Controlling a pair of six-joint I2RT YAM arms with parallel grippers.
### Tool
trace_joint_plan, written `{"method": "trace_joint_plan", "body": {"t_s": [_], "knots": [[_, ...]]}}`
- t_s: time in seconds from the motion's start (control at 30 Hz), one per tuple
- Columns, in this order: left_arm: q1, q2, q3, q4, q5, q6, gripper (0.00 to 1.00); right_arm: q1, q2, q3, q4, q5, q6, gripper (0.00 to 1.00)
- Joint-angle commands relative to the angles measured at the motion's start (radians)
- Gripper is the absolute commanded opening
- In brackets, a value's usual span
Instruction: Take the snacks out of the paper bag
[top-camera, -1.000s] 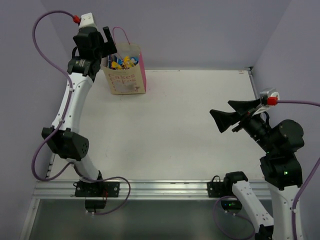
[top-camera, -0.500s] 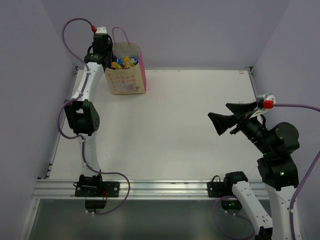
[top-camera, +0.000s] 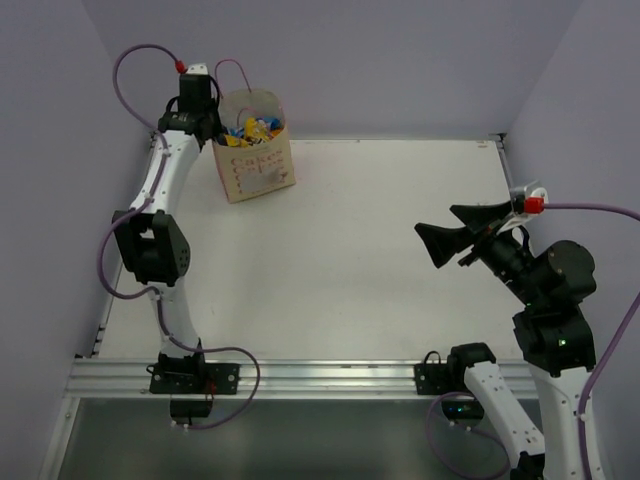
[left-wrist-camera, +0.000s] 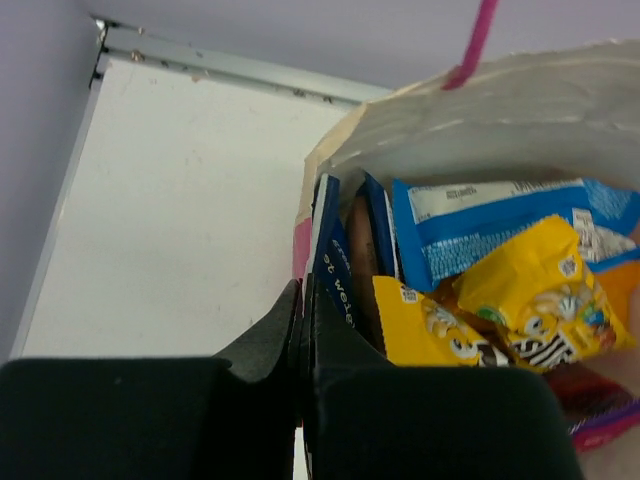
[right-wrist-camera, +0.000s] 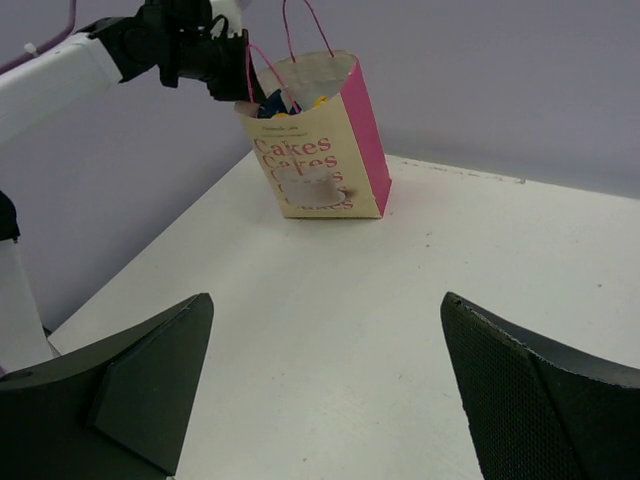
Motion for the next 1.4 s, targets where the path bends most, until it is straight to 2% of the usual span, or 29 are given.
{"method": "trace_joint_plan", "body": {"t_s": [0.0, 0.13, 0.37, 0.5, 0.6, 0.7, 0.73, 0.8, 0.83, 0.9, 0.97, 1.1, 1.17, 1.37], "knots": [[-0.001, -0.162, -0.077, -0.108, 0.051, -0.063, 0.0, 0.006, -0.008, 0.01, 0.045, -0.01, 0.0, 0.99], [-0.002, -0.266, -0.211, -0.177, 0.072, -0.098, 0.0, 0.006, -0.027, 0.007, 0.048, -0.013, 0.002, 0.99], [-0.014, -0.57, -0.605, -0.191, 0.144, -0.184, 0.0, 0.023, -0.049, 0.01, 0.04, 0.008, -0.003, 0.99], [-0.03, -0.714, -0.671, -0.229, 0.175, -0.192, 0.0, 0.04, -0.054, -0.007, 0.052, 0.007, -0.001, 0.99], [-0.033, -0.757, -0.69, -0.263, 0.198, -0.18, 0.06, 0.043, -0.055, -0.006, 0.055, -0.001, 0.003, 0.99], [-0.033, -0.767, -0.685, -0.278, 0.175, -0.158, 0.27, 0.043, -0.055, -0.003, 0.057, -0.001, 0.003, 0.99], [-0.033, -0.767, -0.678, -0.278, 0.168, -0.149, 0.46, 0.043, -0.055, -0.003, 0.055, -0.002, 0.003, 0.99], [-0.033, -0.765, -0.639, -0.28, 0.14, -0.134, 0.63, 0.043, -0.055, 0.004, 0.049, -0.005, 0.003, 0.99], [-0.033, -0.76, -0.598, -0.281, 0.119, -0.116, 0.81, 0.043, -0.052, 0.005, 0.048, -0.008, 0.002, 0.99], [-0.033, -0.744, -0.556, -0.281, 0.094, -0.08, 0.91, 0.043, -0.054, 0.005, 0.046, -0.013, 0.002, 0.99], [-0.031, -0.728, -0.515, -0.259, 0.041, -0.008, 0.92, 0.043, -0.055, 0.004, 0.048, -0.022, 0.0, 0.99], [-0.021, -0.681, -0.493, -0.168, -0.023, 0.128, 0.85, 0.044, -0.046, -0.012, 0.069, -0.062, 0.013, 0.99], [-0.007, -0.656, -0.515, -0.099, 0.032, 0.222, 0.78, 0.043, -0.038, -0.009, 0.068, -0.079, 0.016, 0.99], [0.042, -0.566, -0.526, -0.012, 0.177, 0.346, 0.73, 0.06, -0.037, -0.01, 0.063, -0.077, 0.005, 0.99]]}}
